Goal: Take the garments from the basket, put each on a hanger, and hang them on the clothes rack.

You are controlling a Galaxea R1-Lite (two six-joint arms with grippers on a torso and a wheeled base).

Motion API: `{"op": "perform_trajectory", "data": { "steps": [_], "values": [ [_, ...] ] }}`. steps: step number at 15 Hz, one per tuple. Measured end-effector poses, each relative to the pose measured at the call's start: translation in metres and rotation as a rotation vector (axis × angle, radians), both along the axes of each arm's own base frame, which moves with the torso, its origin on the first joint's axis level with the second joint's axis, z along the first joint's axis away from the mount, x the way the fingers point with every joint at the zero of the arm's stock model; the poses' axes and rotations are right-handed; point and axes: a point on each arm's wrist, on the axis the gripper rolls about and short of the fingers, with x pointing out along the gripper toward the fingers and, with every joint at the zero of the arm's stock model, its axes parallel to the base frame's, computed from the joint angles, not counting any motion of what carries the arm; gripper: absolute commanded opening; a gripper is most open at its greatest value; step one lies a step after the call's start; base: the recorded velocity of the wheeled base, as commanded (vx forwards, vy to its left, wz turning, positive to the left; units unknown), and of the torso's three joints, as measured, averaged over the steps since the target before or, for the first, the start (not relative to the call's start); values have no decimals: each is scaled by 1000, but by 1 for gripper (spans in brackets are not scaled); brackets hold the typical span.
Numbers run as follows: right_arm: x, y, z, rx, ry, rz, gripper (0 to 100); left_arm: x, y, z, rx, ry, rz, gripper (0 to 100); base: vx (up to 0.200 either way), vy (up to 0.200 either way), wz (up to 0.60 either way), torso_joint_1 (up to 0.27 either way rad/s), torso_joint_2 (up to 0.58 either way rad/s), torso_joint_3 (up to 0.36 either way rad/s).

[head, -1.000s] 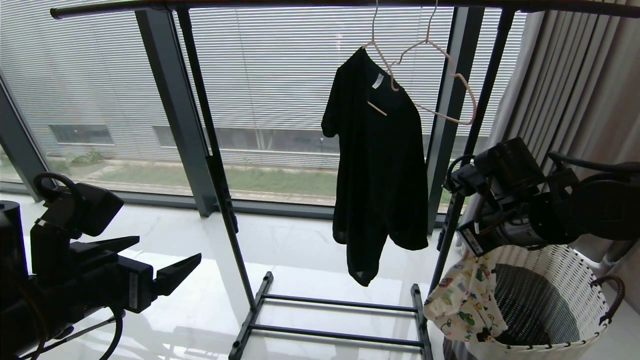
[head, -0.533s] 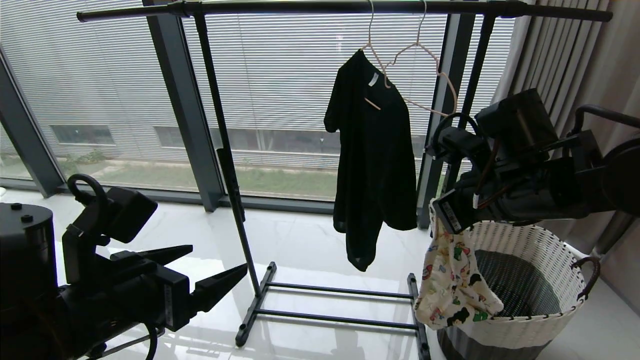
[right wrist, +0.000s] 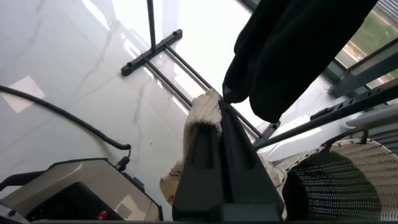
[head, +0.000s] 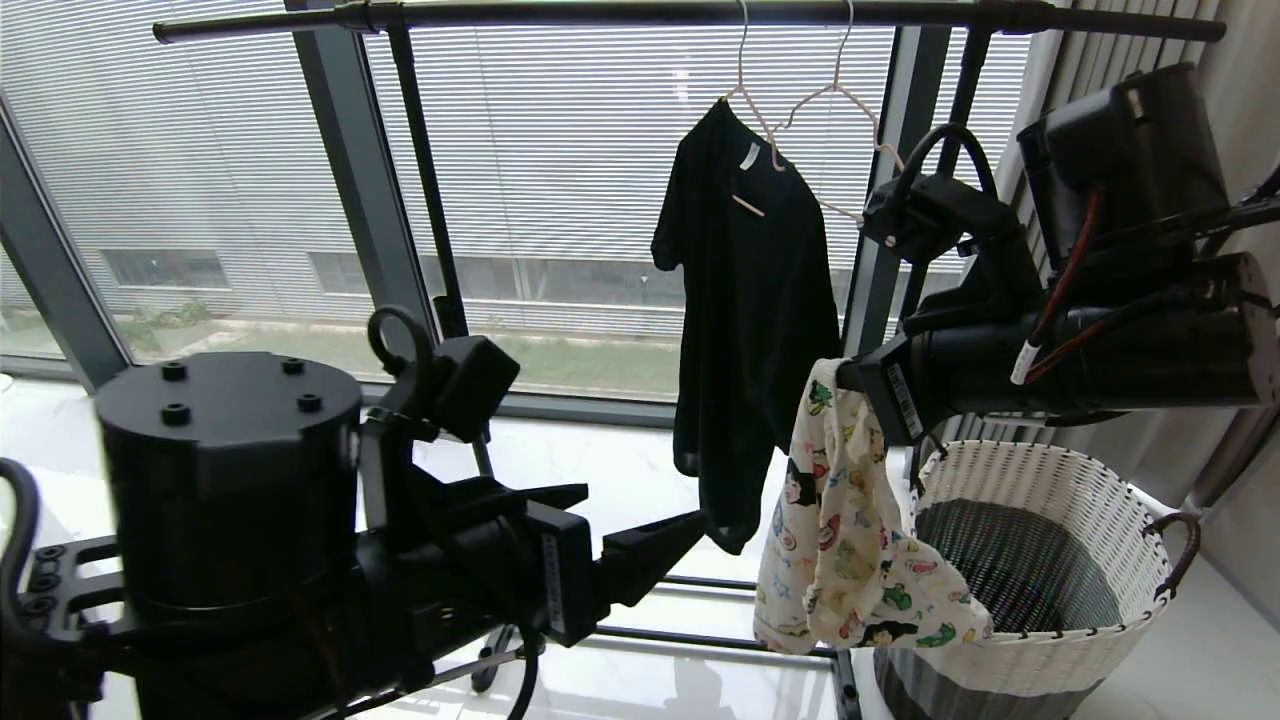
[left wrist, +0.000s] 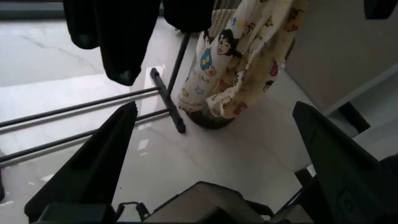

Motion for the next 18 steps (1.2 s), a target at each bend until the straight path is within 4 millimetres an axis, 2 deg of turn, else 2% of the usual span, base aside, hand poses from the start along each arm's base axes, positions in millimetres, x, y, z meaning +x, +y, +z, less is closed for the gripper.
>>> {"op": "perform_trajectory", "data": {
  "steps": [4,7,14,16,18],
  "values": [
    [-7,-2,7,19,-19,11,0,17,-55,-26,15,82,-88,100,0,0,0,0,0,0],
    [-10,-3,10,33,-20,10,0,23,-85,-50,47,149,-142,100,0,0,0,0,0,0],
    [-25,-6,18,75,-21,26,0,69,-114,-94,64,246,41,100,0,0,0,0,0,0],
    [-27,-7,19,77,-23,30,0,81,-126,-116,126,229,93,100,0,0,0,0,0,0],
    [-29,-9,18,73,-19,30,0,86,-125,-142,277,174,125,100,0,0,0,0,0,0]
  ]
}}
